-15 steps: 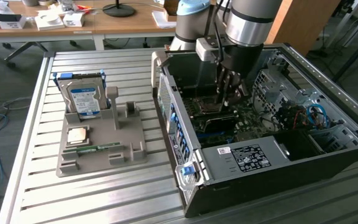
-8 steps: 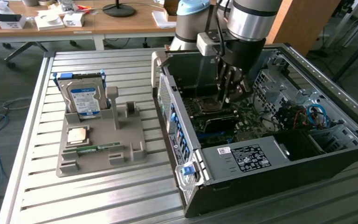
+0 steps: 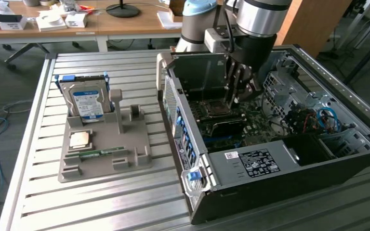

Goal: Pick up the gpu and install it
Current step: 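Insert the gpu into the slot, then press down on the gpu until it lock into place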

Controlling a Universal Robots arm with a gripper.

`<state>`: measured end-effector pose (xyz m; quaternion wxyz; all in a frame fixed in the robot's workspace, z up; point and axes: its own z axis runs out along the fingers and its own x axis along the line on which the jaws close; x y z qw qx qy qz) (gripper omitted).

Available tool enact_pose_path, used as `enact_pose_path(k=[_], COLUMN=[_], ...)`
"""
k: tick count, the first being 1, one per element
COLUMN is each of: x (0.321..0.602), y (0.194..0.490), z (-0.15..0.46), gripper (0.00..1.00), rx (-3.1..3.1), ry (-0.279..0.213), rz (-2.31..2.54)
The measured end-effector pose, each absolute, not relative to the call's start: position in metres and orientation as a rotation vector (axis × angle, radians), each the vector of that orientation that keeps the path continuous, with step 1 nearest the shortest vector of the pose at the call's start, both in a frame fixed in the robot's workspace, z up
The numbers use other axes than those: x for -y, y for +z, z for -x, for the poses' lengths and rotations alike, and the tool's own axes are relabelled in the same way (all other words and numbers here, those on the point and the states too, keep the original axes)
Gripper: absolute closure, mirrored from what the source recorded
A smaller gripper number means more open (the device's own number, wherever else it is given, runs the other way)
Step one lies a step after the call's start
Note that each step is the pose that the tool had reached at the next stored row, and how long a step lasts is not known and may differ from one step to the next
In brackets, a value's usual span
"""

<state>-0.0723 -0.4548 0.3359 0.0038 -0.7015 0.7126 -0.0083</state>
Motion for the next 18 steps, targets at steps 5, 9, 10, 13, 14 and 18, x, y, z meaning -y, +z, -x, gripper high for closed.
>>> enact_pose_path(k=[5, 9, 10, 13, 14, 18], x=[0.4548, 0.4548, 0.4548, 0.4548, 0.4548, 0.4548], y=[0.341, 0.3424, 0.3424, 0.3426, 0.3426, 0.3426], z=[0.0722, 0.0721, 0.0721, 0.0721, 0.0721, 0.0721], gripper=[0.66, 0.66, 0.66, 0.66, 0.66, 0.66], rx=[-2.233, -2.233, -2.233, -2.233, -2.233, -2.233], ry=[-0.026, -0.026, -0.026, -0.026, -0.026, -0.026], rz=[2.199, 2.198, 2.198, 2.199, 2.199, 2.199])
